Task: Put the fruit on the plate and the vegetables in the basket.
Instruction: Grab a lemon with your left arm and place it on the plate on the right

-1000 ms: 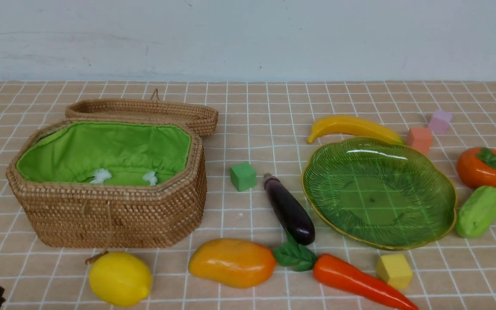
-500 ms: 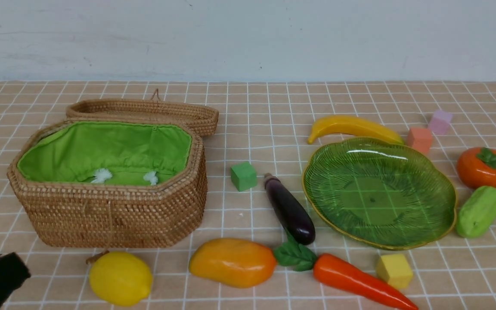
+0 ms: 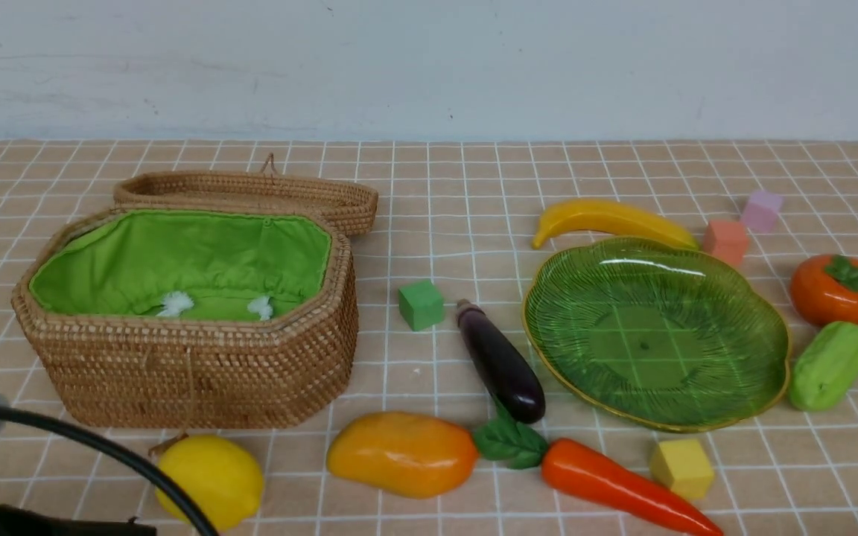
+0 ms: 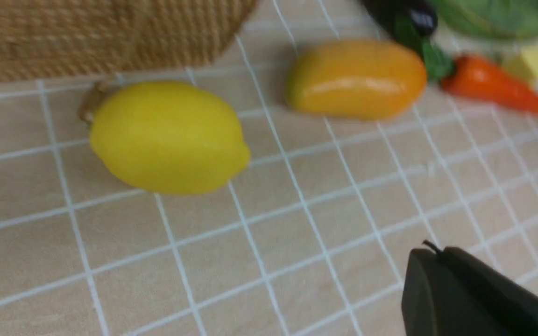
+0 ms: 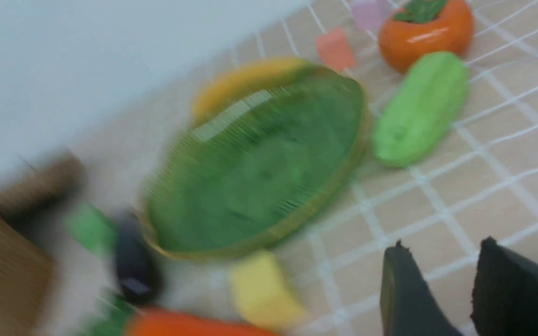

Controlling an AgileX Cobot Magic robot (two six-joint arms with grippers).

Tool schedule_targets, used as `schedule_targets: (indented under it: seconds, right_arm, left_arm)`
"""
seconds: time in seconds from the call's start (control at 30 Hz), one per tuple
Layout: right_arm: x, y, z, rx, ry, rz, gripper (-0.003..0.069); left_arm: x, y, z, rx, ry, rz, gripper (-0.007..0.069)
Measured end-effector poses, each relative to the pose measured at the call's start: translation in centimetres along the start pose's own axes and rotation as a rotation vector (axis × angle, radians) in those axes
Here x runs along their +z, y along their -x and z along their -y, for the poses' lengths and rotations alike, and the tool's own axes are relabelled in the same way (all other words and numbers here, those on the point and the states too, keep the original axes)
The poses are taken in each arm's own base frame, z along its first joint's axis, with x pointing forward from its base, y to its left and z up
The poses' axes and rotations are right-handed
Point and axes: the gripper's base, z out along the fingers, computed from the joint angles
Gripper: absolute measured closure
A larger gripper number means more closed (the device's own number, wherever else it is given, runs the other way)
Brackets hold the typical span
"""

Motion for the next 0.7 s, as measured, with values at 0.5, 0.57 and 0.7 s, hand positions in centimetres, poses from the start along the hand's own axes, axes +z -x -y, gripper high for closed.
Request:
schedule_targets:
  seconds: [0.5, 0.57, 0.7]
  right_arm:
    - [-4.7, 6.9, -9.3, -0.321, 0.359, -0.431, 0.0526]
    - [-5.1, 7.6, -10.1, -0.415, 0.399, -0.492, 0.0532]
    - [-4.9, 8.1, -10.8, -0.495, 0.430, -0.538, 0.0536]
  left_arm:
    - [6.6, 3.7, -0.7, 0.645, -0.135, -0.302, 0.0591]
    - [7.9, 3.8, -1.1, 0.755, -0.125, -0.333, 0.0520]
    - [9.9, 4.3, -2.3, 0.926, -0.043, -0.346, 0.0284]
